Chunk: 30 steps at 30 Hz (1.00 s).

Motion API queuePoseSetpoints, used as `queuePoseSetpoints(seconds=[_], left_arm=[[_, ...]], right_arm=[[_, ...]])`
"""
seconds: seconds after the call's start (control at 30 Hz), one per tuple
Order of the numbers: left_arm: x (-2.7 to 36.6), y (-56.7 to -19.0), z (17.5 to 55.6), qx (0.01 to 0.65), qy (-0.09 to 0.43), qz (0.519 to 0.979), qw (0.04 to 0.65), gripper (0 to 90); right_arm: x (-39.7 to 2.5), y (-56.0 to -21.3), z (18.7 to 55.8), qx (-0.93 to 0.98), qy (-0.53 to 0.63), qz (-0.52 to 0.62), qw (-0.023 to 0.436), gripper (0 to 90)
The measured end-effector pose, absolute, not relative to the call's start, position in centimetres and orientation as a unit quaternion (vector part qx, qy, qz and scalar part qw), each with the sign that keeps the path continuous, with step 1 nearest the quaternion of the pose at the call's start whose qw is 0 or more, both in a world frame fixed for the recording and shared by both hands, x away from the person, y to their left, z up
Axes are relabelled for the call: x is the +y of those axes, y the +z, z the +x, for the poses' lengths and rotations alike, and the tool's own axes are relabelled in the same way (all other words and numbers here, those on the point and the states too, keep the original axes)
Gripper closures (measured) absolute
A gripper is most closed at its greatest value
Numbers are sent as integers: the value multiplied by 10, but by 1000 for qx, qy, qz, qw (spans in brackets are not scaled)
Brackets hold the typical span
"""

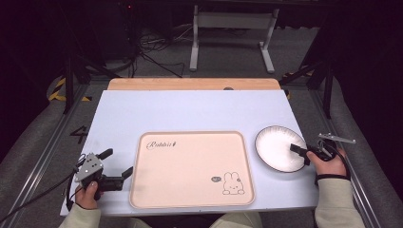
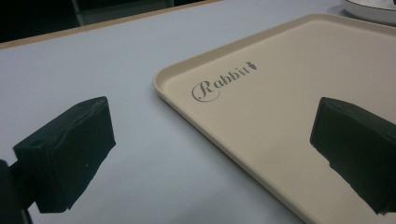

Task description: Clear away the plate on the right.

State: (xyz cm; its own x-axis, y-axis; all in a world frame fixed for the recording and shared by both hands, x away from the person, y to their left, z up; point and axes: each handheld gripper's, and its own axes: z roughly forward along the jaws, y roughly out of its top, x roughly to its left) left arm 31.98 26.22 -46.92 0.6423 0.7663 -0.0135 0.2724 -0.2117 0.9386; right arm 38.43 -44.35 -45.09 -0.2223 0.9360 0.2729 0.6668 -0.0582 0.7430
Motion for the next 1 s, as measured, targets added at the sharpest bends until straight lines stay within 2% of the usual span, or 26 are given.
queuePoseSetpoints(seconds=[0.6,1.0], left_arm=[[261,-469,320,351,239,744,517,4],[261,-469,320,350,239,745,515,4]], right_arm=[[-447,-453,388,600,418,665,150,748],[-448,-451,386,584,424,677,145,781]])
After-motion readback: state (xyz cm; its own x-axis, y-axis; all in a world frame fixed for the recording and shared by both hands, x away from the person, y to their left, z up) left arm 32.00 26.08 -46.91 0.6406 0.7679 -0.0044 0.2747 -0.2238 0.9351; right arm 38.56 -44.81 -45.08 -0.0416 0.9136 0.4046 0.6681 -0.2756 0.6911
